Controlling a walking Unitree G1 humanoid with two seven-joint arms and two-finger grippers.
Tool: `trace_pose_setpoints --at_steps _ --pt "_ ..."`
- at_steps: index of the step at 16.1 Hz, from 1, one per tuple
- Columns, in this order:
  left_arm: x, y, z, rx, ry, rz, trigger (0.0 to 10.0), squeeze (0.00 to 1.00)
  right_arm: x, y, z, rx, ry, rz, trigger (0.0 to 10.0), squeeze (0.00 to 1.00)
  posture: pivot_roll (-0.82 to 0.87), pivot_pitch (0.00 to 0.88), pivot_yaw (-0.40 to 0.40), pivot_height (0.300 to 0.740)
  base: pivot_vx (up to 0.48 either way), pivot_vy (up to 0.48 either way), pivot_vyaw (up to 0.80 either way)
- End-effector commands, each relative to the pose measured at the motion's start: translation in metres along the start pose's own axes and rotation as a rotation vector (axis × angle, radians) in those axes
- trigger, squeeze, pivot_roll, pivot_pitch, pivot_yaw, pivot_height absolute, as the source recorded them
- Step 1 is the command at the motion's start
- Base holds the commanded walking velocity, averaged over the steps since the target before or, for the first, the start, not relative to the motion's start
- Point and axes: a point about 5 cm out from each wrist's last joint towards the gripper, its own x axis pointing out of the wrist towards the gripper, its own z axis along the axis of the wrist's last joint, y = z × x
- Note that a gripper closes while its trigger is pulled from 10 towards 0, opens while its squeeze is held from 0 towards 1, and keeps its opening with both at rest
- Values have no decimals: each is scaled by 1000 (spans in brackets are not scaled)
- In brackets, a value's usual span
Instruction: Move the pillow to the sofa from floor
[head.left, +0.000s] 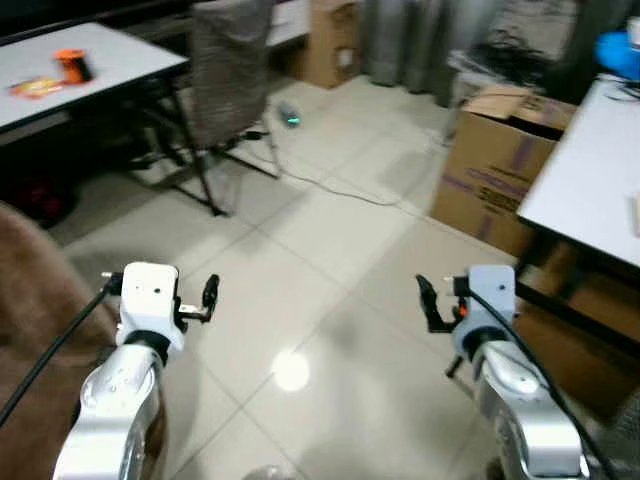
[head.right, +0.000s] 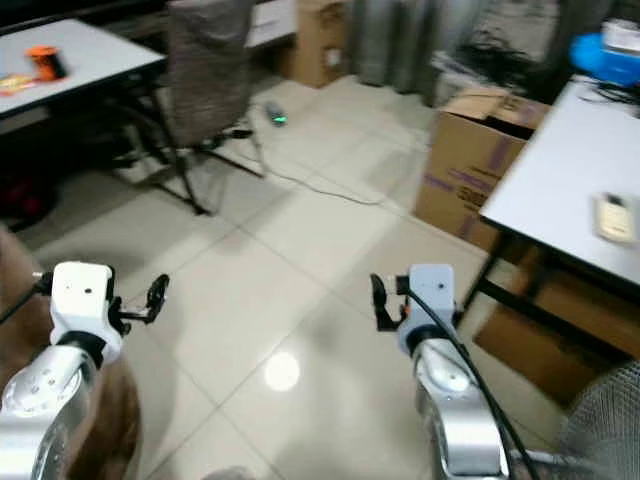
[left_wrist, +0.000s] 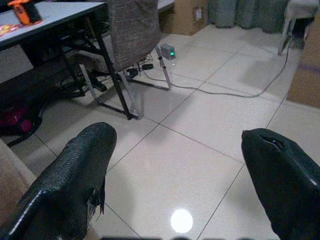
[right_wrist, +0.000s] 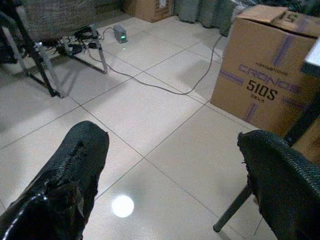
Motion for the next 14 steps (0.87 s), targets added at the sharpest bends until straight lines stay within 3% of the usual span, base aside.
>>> trace_pose_setpoints --at_steps 1,4,8,14 --pt "0 2 -4 -1 19 18 10000 0 1 5 4 -4 -15 11 10000 1000 -34 0 -10 740 0 0 800" --pt "1 -1 -7 43 43 -11 10000 0 2 7 0 -14 11 18 10000 1000 -29 0 -11 740 0 0 800" --pt "-1 -3 -9 11 48 1 10000 0 2 9 2 -34 1 26 10000 1000 -33 0 -12 740 0 0 800" --pt "0 -6 -1 46 6 -5 10000 0 3 7 2 -47 1 9 10000 1000 -34 0 -10 740 0 -53 800"
